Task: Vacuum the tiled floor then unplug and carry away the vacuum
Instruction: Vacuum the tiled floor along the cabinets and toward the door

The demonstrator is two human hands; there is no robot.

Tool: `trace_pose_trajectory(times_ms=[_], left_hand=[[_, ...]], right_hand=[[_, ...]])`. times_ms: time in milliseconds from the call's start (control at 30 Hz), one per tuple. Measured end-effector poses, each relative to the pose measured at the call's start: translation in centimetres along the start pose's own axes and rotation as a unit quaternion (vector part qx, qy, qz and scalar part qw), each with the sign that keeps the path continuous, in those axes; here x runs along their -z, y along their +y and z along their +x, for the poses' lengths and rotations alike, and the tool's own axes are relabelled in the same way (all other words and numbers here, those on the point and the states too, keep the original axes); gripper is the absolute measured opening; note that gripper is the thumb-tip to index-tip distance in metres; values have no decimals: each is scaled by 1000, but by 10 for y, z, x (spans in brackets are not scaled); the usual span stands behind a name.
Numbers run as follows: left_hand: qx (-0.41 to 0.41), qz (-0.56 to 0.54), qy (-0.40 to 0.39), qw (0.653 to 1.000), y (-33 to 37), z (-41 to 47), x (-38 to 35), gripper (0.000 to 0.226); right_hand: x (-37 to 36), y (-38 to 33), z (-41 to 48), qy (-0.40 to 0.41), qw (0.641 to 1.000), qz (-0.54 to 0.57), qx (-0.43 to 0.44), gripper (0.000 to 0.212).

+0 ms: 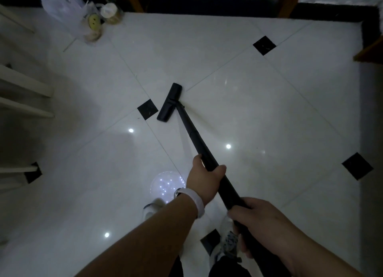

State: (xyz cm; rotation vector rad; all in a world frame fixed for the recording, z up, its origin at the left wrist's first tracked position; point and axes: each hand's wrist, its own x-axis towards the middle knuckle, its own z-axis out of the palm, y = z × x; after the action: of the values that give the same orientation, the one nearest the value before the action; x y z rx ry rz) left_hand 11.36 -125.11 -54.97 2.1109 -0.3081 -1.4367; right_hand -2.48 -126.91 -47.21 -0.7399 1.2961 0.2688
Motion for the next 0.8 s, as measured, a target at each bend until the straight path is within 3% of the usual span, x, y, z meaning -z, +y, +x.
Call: trace_pose_trajectory(times_ms=[800], left_hand=[[9,-91,48,995,-48,41,183,70]], right_hand=[[-179,-60,48,-22,995,-94,-5,8]])
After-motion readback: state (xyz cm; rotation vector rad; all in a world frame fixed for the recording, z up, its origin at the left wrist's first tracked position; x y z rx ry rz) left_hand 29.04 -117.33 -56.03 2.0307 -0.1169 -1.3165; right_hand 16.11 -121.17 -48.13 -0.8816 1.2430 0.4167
